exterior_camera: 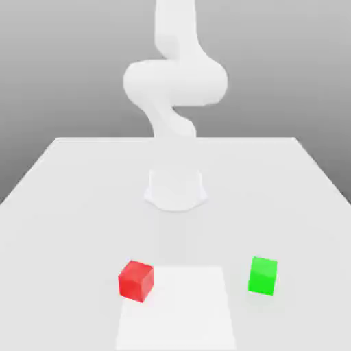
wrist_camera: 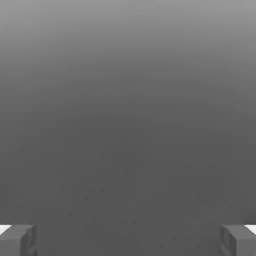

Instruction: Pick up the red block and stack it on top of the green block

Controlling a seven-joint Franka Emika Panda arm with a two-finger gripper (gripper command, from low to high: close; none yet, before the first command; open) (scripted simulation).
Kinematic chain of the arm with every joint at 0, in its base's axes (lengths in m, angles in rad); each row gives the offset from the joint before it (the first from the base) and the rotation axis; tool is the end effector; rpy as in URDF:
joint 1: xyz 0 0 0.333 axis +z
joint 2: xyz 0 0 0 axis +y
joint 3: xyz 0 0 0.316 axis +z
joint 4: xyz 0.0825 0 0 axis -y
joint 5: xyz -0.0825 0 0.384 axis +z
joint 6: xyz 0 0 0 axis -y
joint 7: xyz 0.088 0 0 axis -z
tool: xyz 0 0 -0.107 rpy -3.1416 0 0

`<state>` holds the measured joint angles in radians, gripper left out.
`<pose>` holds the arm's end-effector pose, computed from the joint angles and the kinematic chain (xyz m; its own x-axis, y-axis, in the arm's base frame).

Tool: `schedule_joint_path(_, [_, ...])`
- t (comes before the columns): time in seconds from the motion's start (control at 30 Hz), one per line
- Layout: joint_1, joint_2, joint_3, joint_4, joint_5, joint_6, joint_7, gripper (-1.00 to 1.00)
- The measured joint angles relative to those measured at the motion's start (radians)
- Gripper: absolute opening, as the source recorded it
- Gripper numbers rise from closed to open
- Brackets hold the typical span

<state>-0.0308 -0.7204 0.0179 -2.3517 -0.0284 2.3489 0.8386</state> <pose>0.3785 -0.0031 0.6613 0.4923 -0.7332 0.4690 -0.5710 -0.6788 -0.4617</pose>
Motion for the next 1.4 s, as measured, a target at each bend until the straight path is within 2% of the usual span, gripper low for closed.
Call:
schedule_joint_path(0.2, [-0.086, 0.228, 0.029, -0.139, -0.064, 0.136, 0.099, 0.0])
schedule_joint_path(0.4, [-0.144, 0.456, 0.013, -0.278, -0.095, 0.273, 0.174, 0.0])
schedule_joint_path(0.5, [-0.159, 0.57, -0.007, -0.349, -0.077, 0.345, 0.187, 0.0])
schedule_joint_path(0.63, [-0.17, 0.707, -0.02, -0.43, 0.011, 0.44, 0.156, 0.0])
schedule_joint_path(0.83, [-0.173, 0.908, -0.015, -0.416, 0.033, 0.609, 0.146, 0.0])
schedule_joint_path(0.87, [-0.171, 0.942, -0.017, -0.412, 0.031, 0.638, 0.147, -1.0])
schedule_joint_path(1.1, [-0.173, 0.951, -0.015, -0.411, 0.028, 0.646, 0.149, -1.0])
schedule_joint_path(1.33, [-0.18, 0.741, -0.006, -0.441, 0.03, 0.467, 0.15, -1.0])
schedule_joint_path(1.4, [-0.198, 0.706, 0.041, -0.442, 0.039, 0.434, 0.215, -1.0])
